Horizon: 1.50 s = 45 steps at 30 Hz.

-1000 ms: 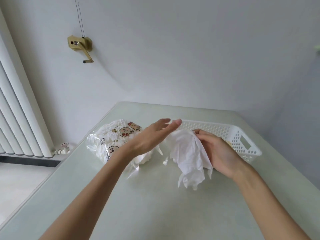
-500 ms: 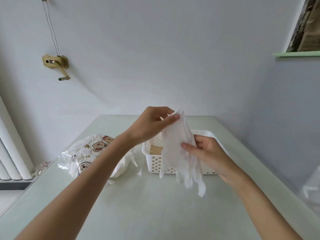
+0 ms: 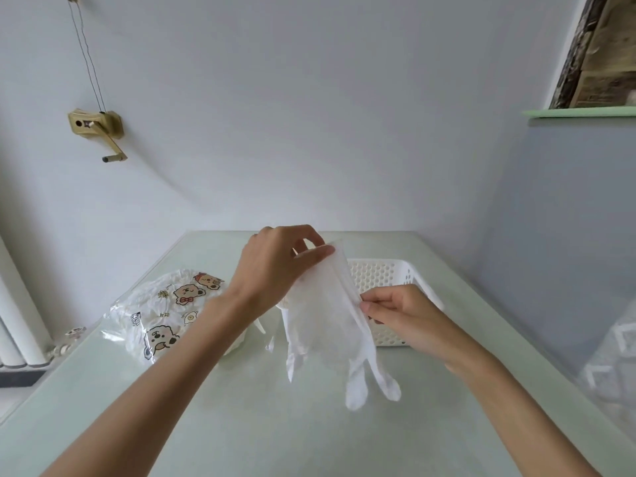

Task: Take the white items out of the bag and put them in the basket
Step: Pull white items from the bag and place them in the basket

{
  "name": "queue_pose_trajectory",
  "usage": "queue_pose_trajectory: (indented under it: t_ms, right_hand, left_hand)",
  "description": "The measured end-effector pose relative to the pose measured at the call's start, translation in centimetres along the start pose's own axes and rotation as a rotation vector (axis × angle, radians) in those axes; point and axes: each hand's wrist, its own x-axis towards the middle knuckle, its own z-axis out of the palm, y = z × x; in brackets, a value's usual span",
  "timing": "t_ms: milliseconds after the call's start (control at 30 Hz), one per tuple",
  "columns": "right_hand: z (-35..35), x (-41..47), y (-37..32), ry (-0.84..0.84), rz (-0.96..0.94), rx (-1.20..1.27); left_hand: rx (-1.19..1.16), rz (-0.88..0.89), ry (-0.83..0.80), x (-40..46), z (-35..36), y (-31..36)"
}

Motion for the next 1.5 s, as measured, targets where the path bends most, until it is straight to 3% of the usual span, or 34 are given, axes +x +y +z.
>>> queue_pose_trajectory:
  t_ms: [133,200,333,500,600,700,867,1000,1167,1333,1400,1500]
  right_hand:
    - [-0.7,0.3,-2.0,-0.211,0.012,0.144]
    - [-0.2,1.5,-2.8,-0.158,-0.001,0.085]
    - [0.3,3.5,-3.1,-0.027,0.042,0.127]
    - [-1.2,3.9,-3.6,-0.004,0.014,0.280]
    - [-2.8,3.9,-3.4,0.071,0.014,0.346]
    - [-5.0,4.0,-3.3,0.019,0.017,0.398]
    - [-7.9,6.5,-3.6,-0.109,0.106,0.232]
    - [-8.9,8.8,-3.0,0.002,0.120,0.123]
    - [-9.0,10.6,-1.0,0.171,0.065,0.488]
    - [-9.6,10.6,-0.2,0.172,0.010,0.698]
    - [-10.0,10.6,-0.4,0.110,0.016,0.643]
    - [-10.4,10.9,-0.5,0.018,0.120,0.351]
  left_hand:
    - [-0.240,0.008,-0.088,-0.3,-0.2,0.8]
    - [-0.345,0.002,-0.181,-0.2,-0.6,1.5]
    - [-0.622,-0.097,-0.177,0.1,-1.7,0.9]
    - [-0.545,-0.164,-0.620,-1.6,-0.3,-2.4]
    - [-0.717,-0.210,-0.516,-2.1,0.9,-2.6]
    - [-0.682,-0.184,-0.464,-0.4,1.1,-2.6]
    - [-0.553,-0.141,-0.467,3.7,2.3,-2.0]
    - [-0.627,-0.160,-0.456,4.9,3.2,-2.5]
    - [-0.757,-0.198,-0.402,4.6,4.4,-3.8]
    - [-0.792,-0.245,-0.321,5.1,5.0,-4.8]
    - [-0.769,-0.245,-0.300,5.6,5.3,-4.8]
    - [-0.675,-0.250,-0.310,6.7,6.1,-5.0]
